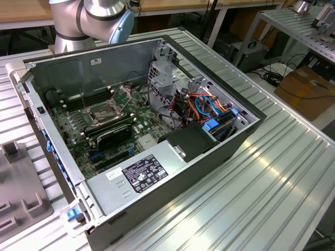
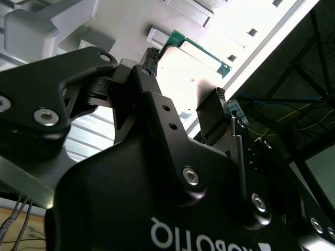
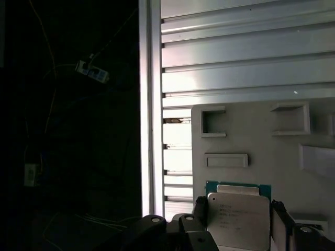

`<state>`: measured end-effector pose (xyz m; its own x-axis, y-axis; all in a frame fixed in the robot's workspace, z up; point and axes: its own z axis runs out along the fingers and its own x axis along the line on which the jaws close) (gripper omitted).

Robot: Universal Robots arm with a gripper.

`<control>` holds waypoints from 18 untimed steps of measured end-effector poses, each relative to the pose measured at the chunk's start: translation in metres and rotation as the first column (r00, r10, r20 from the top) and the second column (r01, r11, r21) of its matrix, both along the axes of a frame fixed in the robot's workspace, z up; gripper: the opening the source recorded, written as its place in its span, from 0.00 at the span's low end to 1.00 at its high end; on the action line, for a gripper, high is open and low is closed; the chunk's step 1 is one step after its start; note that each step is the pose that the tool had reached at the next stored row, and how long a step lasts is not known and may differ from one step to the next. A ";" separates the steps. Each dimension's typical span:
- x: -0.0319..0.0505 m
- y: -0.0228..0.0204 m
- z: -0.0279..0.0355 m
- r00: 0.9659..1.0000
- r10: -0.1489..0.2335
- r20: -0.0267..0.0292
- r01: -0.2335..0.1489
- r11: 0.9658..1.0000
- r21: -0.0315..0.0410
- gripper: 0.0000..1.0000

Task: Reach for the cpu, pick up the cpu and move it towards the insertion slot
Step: 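Pick up the cpu and move it towards the insertion slot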

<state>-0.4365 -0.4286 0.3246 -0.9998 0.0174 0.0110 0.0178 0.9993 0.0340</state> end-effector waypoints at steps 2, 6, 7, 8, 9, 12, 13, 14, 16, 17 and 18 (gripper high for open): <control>0.0001 0.0000 0.0013 1.000 0.000 0.000 0.000 1.000 0.000 0.55; 0.0002 0.0000 0.0058 1.000 0.000 0.000 0.000 1.000 0.000 0.55; 0.0002 0.0000 0.0069 1.000 0.000 0.000 0.000 1.000 0.000 0.55; 0.0002 0.0000 0.0076 1.000 0.000 0.000 0.000 1.000 0.000 0.55; 0.0002 0.0000 0.0084 1.000 0.000 0.000 0.000 1.000 0.000 0.55; 0.0002 0.0000 0.0089 1.000 0.000 0.000 0.000 1.000 0.000 0.55; 0.0002 0.0000 0.0091 1.000 0.000 0.000 0.000 1.000 0.000 0.55; 0.0005 0.0000 0.0092 1.000 0.000 0.000 0.000 1.000 0.000 0.55; 0.0022 -0.0001 0.0091 1.000 0.000 0.000 0.000 1.000 0.000 0.55; 0.0036 0.0000 0.0091 1.000 0.000 0.000 0.000 1.000 0.000 0.55; 0.0044 0.0000 0.0091 1.000 0.000 0.000 0.000 1.000 0.000 0.55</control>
<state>-0.4322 -0.4286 0.3337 -0.9998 0.0175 0.0108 0.0178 0.9993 0.0342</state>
